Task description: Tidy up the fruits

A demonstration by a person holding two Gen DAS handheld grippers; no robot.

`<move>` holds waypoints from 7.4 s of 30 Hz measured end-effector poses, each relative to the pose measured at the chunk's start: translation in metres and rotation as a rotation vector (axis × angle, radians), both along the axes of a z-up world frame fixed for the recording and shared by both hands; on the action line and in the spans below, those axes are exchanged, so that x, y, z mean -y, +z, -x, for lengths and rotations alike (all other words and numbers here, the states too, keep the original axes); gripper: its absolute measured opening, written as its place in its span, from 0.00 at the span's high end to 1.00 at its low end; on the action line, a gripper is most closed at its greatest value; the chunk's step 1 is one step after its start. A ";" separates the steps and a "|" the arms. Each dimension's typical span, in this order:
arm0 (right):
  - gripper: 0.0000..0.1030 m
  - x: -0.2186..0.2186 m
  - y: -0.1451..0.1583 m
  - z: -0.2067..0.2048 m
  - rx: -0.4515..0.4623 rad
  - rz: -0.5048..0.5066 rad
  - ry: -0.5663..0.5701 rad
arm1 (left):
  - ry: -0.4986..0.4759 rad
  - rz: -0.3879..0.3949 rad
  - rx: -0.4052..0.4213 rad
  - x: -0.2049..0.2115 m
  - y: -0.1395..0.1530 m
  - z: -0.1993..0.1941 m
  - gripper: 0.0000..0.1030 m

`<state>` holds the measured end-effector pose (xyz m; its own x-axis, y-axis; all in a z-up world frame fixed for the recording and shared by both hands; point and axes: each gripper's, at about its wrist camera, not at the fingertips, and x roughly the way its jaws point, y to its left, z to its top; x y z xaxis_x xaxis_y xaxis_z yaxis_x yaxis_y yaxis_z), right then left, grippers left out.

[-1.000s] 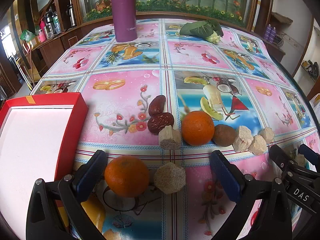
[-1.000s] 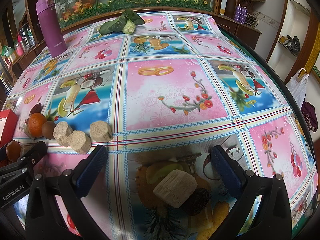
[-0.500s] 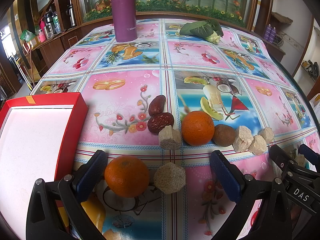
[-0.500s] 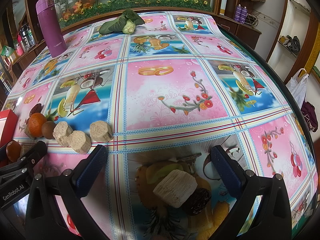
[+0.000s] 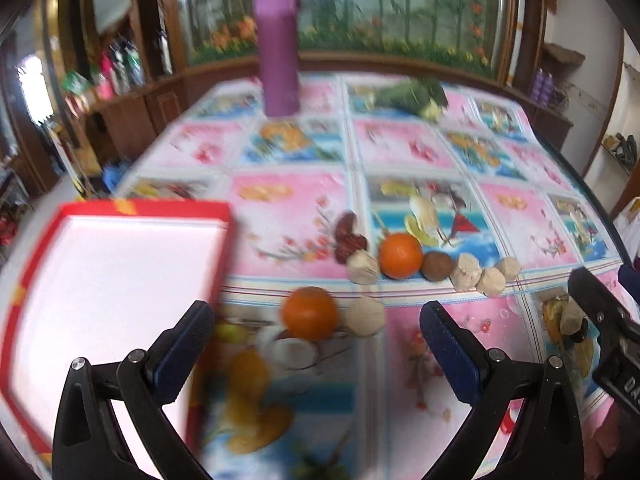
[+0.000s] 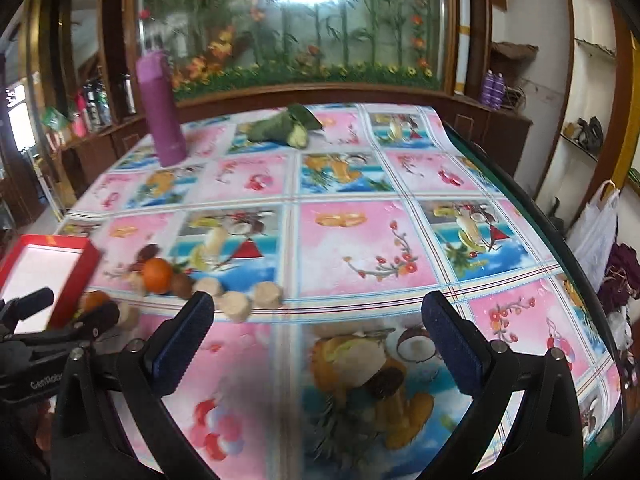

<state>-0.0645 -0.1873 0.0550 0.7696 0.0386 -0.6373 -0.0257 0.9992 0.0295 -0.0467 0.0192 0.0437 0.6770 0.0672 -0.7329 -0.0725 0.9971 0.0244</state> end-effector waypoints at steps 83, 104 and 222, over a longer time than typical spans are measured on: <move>0.41 -0.025 -0.045 0.096 -0.198 -0.129 0.299 | -0.220 -0.065 0.156 -0.058 0.003 0.126 0.05; 0.42 -0.030 -0.048 0.098 -0.186 -0.077 0.308 | -0.441 0.065 -0.059 -0.043 -0.022 0.104 0.65; 0.57 0.020 -0.002 0.028 -0.087 -0.120 0.187 | -0.204 0.021 -0.018 -0.071 0.023 0.075 0.31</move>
<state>-0.0928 -0.2077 0.0529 0.6841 0.2545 -0.6836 -0.2019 0.9666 0.1577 -0.1215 0.0900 0.0665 0.6617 -0.0860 -0.7448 0.1318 0.9913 0.0026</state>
